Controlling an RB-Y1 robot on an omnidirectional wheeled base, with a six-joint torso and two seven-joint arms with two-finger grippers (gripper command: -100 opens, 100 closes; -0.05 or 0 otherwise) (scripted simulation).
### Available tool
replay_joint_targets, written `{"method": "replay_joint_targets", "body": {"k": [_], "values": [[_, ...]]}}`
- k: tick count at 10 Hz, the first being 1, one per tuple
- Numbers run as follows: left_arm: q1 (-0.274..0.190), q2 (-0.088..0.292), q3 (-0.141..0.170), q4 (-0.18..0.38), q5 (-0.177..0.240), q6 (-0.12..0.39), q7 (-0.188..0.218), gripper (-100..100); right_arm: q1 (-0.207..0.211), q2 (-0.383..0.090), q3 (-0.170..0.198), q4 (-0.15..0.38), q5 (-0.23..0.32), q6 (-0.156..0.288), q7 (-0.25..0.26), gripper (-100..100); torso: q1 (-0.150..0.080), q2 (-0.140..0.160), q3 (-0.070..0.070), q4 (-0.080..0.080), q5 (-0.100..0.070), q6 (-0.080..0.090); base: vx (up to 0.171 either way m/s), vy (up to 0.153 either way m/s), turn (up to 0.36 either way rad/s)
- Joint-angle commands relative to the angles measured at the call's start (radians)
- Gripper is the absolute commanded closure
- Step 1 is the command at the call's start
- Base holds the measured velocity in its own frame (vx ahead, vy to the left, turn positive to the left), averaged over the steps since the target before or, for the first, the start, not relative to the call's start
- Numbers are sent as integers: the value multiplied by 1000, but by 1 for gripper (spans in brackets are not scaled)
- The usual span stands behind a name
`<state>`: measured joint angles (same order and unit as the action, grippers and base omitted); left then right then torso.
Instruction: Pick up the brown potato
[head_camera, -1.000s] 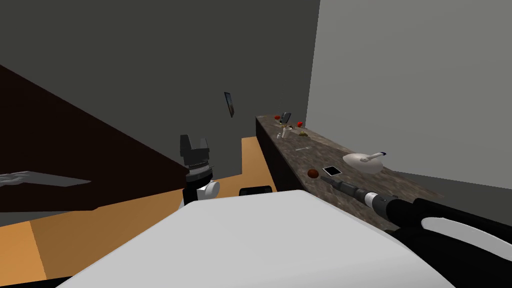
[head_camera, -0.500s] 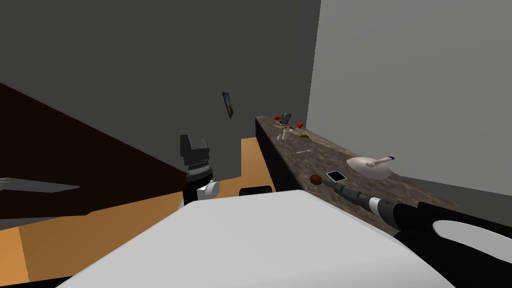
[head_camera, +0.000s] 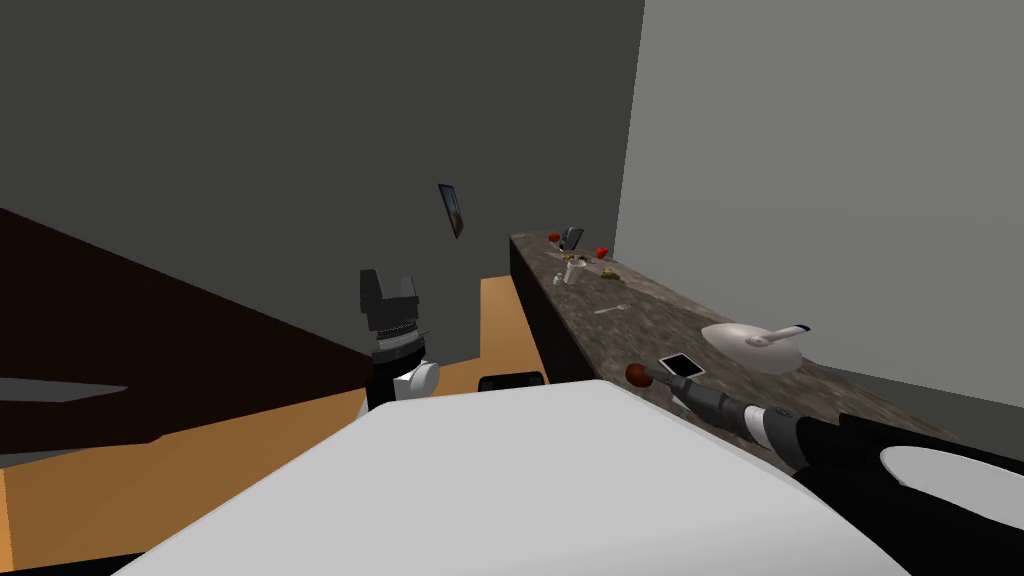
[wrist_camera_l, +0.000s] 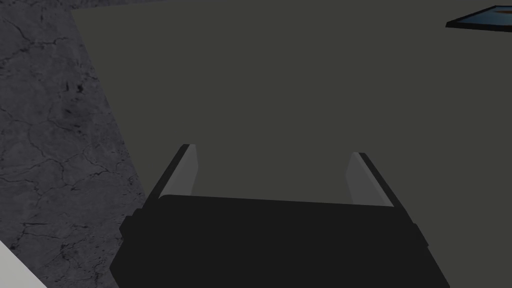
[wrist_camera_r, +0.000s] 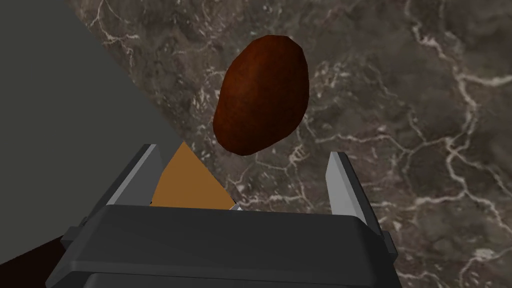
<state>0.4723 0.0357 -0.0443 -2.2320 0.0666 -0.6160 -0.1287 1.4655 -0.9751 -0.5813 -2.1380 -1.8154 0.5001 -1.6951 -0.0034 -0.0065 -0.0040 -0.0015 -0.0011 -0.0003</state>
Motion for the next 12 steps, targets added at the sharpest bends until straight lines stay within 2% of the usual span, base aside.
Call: {"method": "replay_joint_targets", "body": {"k": [1, 3, 6, 7, 8, 9, 10, 11, 12], "values": [[0, 0, 0, 0, 0, 0, 0, 0, 26, -18, 10, 11, -48, 25, -50, -100, 0, 0, 0, 0, 0, 0, 121, -33, -3], [0, 0, 0, 0, 0, 0, 0, 0, 54, -37, 28, 25, -91, 49, -103, -100, 1, -2, -1, 0, 0, 0, 152, -38, -10], [0, 0, 0, 0, 0, 0, 0, 0, 86, -55, 69, 49, -122, 74, -150, -100, 0, -1, -1, 0, 0, 0, 108, -50, 0], [0, 0, 0, 0, 0, 0, 0, 0, 78, -59, 59, 40, -113, 65, -147, -100, 1, 1, 0, 0, 0, 0, 34, -15, 4], [0, 0, 0, 0, 0, 0, 0, 0, 79, -61, 62, 40, -113, 63, -154, 0, 2, 4, 2, 1, 0, 0, 7, -4, 2], [0, 0, 0, 0, 0, 0, 0, 0, 29, -40, 42, 90, -86, 113, -141, -100, 3, 6, 3, 1, 1, 0, 2, 39, 12], [0, 0, 0, 0, 0, 0, 0, 0, 15, -40, 42, 101, -86, 130, -141, -100, 5, 7, 4, 2, 1, 0, -3, 51, 4], [0, 0, 0, 0, 0, 0, 0, 0, -27, -19, 22, 144, -59, 165, -128, -100, 7, 7, 4, 2, 1, 0, -16, 69, 9], [0, 0, 0, 0, 0, 0, 0, 0, -49, -19, 22, 161, -59, 197, -128, -100, 8, 8, 5, 2, 2, 0, -11, 66, -4]]}}
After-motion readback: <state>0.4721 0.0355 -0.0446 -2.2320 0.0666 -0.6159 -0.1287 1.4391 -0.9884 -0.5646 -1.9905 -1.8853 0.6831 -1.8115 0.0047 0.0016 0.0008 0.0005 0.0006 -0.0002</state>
